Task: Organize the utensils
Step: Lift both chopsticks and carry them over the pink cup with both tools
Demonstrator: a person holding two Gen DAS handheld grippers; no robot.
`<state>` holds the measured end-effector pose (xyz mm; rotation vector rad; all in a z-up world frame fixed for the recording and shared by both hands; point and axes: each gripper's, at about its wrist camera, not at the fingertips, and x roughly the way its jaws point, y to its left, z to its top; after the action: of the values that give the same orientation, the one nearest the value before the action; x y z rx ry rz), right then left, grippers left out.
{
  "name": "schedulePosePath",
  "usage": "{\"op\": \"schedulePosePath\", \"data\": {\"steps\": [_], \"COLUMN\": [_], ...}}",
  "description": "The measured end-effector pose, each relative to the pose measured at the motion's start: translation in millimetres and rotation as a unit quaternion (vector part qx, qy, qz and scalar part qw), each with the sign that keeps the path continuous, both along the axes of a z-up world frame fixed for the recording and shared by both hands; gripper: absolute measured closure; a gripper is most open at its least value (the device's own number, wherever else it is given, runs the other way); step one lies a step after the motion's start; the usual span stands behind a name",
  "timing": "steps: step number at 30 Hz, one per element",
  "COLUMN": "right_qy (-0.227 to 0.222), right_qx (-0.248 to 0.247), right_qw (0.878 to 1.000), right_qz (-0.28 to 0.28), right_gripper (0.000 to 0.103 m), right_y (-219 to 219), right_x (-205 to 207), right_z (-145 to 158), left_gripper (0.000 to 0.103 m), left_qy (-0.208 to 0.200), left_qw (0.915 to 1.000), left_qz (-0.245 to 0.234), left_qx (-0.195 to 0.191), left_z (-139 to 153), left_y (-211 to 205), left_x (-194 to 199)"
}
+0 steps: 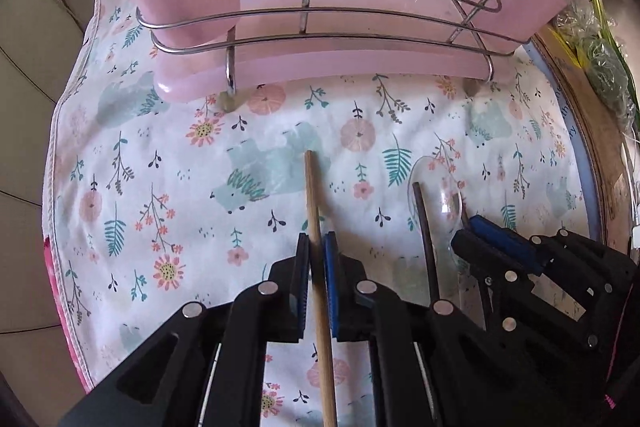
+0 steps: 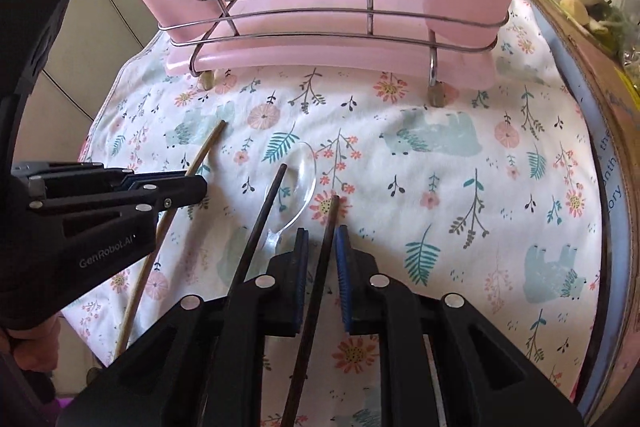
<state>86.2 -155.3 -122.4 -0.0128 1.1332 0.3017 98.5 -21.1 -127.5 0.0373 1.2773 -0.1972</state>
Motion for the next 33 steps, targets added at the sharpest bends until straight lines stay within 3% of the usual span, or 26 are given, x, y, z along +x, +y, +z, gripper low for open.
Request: {"op": "schedulePosePath", "data": {"steps": [4, 12, 17, 24, 33], "right_qy": [0.005, -0.001, -0.028, -0.082, -0.151], "right_qx": [0.032, 0.092, 0.114, 0.144, 0.167], "right_qw": [0.999, 0.995, 0.992, 0.985, 0.973], "right_qz": [-0.016, -0.038, -0.041, -0.044, -0.053], "right_gripper": [0.098, 0.098, 0.098, 0.098, 0.098], "right_y": [-12, -32, -41, -63, -68], "right_x": [-1, -12, -18, -35, -56], "right_z": [0, 5, 20, 49, 83], "left_gripper": [0.096, 0.098, 0.098, 0.098, 0.098], "left_qy": [0.003, -0.005, -0.031, -0.130, -0.276], "left_qw": [0.9998, 0.9994, 0.9994, 0.9894, 0.9585], "left_qz": [-0.014, -0.027, 0.001, 0.039, 0.032], "left_qx": [0.015, 0.021, -0.012, -0.051, -0.065], "left_z": [-1, 0, 11, 61, 131], "left_y": [-9, -26, -12, 16, 30], "left_x": [4, 11, 5, -26, -79]}}
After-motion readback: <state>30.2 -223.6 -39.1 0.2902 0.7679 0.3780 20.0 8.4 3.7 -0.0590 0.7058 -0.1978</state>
